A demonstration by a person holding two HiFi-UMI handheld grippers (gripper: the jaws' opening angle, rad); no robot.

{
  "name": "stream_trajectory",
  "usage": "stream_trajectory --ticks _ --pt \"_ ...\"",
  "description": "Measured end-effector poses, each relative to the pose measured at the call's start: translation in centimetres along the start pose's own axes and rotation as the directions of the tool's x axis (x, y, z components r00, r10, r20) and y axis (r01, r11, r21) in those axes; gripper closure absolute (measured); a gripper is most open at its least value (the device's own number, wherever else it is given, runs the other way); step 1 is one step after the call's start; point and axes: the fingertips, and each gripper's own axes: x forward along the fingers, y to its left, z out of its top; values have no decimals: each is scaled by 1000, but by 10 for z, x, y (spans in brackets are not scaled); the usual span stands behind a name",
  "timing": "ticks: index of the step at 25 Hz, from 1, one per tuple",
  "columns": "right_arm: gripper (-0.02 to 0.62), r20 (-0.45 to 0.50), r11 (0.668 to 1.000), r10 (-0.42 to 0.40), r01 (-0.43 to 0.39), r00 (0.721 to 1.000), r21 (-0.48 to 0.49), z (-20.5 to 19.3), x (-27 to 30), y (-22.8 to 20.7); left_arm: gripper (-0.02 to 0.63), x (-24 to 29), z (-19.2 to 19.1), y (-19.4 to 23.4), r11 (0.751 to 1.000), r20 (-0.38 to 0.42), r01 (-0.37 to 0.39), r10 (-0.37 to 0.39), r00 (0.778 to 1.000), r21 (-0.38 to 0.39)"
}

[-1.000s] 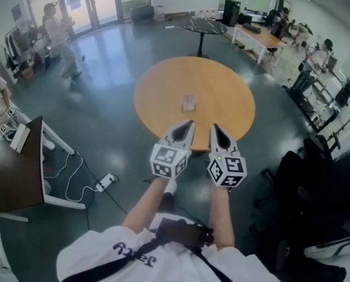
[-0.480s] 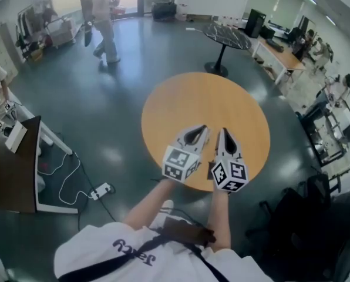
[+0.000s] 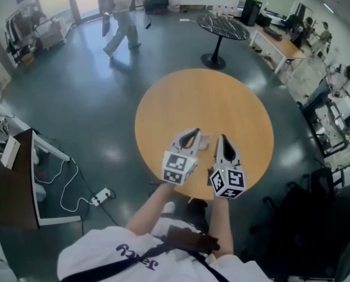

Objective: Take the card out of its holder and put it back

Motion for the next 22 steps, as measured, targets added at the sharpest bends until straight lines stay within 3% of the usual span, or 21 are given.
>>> stream_trajectory --ticks 10,17,22 --pt "591 -122 1000 0 -1 993 -8 -42 39 -29 595 24 -48 13 999 -87 17 -20 996 -44" --pt "591 -179 999 32 -37 983 -24 -67 60 -33 595 29 -83 38 999 -155 -23 17 988 -37" --pt "590 -223 1000 13 -18 975 -22 -89 58 -39 595 17 -108 58 997 -215 -58 46 975 -47"
